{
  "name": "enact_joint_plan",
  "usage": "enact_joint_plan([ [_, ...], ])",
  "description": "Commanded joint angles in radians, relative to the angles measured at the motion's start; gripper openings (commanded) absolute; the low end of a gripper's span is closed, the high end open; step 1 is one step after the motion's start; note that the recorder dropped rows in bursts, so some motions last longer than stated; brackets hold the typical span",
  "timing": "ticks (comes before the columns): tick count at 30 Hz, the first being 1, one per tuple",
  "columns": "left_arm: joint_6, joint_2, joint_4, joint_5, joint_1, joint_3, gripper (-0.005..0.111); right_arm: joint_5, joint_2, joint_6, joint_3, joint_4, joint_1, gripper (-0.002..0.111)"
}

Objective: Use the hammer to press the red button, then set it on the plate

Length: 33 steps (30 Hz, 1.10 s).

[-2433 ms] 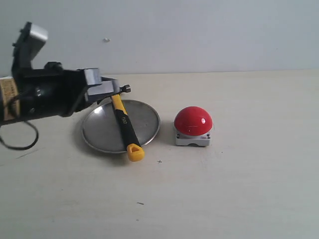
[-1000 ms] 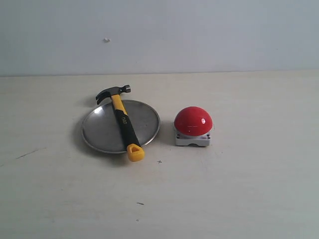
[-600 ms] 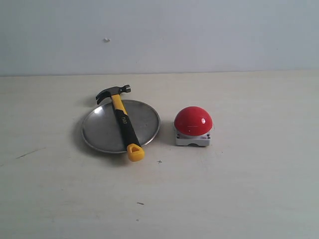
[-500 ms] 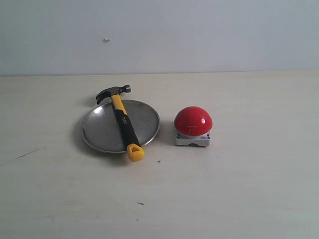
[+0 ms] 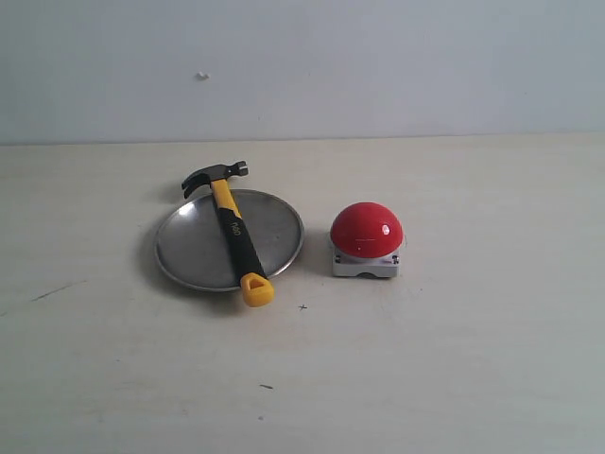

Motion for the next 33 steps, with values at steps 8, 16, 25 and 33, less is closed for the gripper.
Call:
enact_joint_plan([
  [8, 0.002, -0.006, 0.002, -0.003, 0.003, 0.003, 0.0, -0.006, -0.006, -0.007, 0.005, -0.003, -0.005, 0.0],
  [16, 0.002, -0.006, 0.002, -0.022, 0.003, 0.003, 0.0, -0.006, -0.006, -0.007, 0.005, -0.003, -0.005, 0.0],
  [25, 0.002, -0.006, 0.002, -0.022, 0.003, 0.003, 0.0, -0.006, -0.006, -0.007, 0.005, -0.003, -0.005, 0.0],
  [33, 0.002, -0.006, 0.004, -0.022, 0.003, 0.003, 0.0, -0.006, -0.006, -0.007, 0.005, -0.003, -0.005, 0.0],
])
